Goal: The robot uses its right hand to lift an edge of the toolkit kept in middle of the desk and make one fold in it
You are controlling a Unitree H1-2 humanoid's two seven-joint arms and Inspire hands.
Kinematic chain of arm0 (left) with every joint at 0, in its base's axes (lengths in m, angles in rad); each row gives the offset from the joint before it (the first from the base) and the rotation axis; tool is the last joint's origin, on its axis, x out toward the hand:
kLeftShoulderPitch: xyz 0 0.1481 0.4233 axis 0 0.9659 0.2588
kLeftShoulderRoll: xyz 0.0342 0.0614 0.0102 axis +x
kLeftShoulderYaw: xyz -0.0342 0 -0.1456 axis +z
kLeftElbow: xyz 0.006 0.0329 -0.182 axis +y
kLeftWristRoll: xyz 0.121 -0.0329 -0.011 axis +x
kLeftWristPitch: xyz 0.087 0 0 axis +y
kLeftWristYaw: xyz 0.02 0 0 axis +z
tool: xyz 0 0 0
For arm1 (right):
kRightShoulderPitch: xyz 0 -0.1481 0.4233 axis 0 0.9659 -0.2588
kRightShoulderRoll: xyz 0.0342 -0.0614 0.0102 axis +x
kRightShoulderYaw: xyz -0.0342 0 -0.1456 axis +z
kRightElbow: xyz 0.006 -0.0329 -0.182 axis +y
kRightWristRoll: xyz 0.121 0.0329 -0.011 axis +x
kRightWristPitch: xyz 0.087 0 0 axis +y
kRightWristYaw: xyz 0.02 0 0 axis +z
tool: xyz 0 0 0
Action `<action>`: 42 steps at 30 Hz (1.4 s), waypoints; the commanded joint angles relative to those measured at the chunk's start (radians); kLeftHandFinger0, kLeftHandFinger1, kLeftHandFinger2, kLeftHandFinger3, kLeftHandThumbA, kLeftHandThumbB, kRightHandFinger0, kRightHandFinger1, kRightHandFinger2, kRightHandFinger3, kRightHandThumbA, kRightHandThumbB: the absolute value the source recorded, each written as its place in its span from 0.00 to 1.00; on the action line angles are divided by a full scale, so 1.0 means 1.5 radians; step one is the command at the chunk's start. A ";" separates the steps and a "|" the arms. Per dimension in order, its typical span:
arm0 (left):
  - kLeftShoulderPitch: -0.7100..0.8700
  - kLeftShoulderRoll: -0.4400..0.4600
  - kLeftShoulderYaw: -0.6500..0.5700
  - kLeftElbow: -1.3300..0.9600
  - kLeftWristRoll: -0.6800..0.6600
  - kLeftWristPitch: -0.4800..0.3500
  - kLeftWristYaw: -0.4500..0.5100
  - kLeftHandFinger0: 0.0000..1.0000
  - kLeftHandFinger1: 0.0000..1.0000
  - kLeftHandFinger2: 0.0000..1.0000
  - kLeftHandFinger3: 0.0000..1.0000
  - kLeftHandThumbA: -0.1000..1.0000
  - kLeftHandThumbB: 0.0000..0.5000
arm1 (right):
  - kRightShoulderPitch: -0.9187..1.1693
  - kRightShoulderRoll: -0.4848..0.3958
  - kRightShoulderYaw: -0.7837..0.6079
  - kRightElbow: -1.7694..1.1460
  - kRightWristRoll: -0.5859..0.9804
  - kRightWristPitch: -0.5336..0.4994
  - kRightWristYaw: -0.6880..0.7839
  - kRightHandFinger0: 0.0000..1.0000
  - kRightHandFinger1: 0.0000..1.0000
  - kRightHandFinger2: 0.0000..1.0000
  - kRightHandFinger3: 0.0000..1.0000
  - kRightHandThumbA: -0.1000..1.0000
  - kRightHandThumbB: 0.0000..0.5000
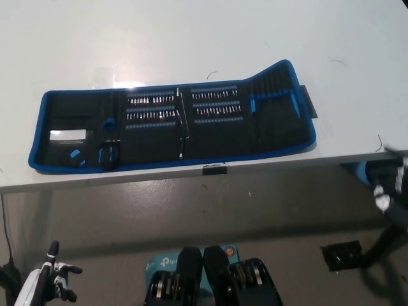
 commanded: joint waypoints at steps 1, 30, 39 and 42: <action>-0.002 0.007 0.006 -0.018 -0.005 0.000 -0.005 0.37 0.26 0.09 0.39 1.00 0.98 | -0.072 -0.029 0.009 -0.082 0.018 0.015 0.046 0.33 0.40 0.54 0.80 0.55 0.33; 0.013 -0.007 0.002 -0.015 0.000 -0.015 -0.002 0.36 0.25 0.09 0.40 1.00 0.97 | -0.296 0.178 -0.151 0.187 0.158 0.160 -0.050 0.95 0.95 0.95 1.00 0.94 0.45; 0.009 -0.010 0.006 -0.015 -0.004 -0.012 -0.002 0.35 0.26 0.09 0.39 1.00 1.00 | -0.322 0.209 -0.231 0.275 0.211 0.138 -0.089 1.00 1.00 1.00 1.00 1.00 0.35; 0.008 -0.009 0.003 -0.017 0.000 -0.008 -0.001 0.35 0.26 0.08 0.40 1.00 1.00 | -0.329 0.232 -0.253 0.275 0.217 0.141 -0.126 1.00 1.00 1.00 1.00 1.00 0.34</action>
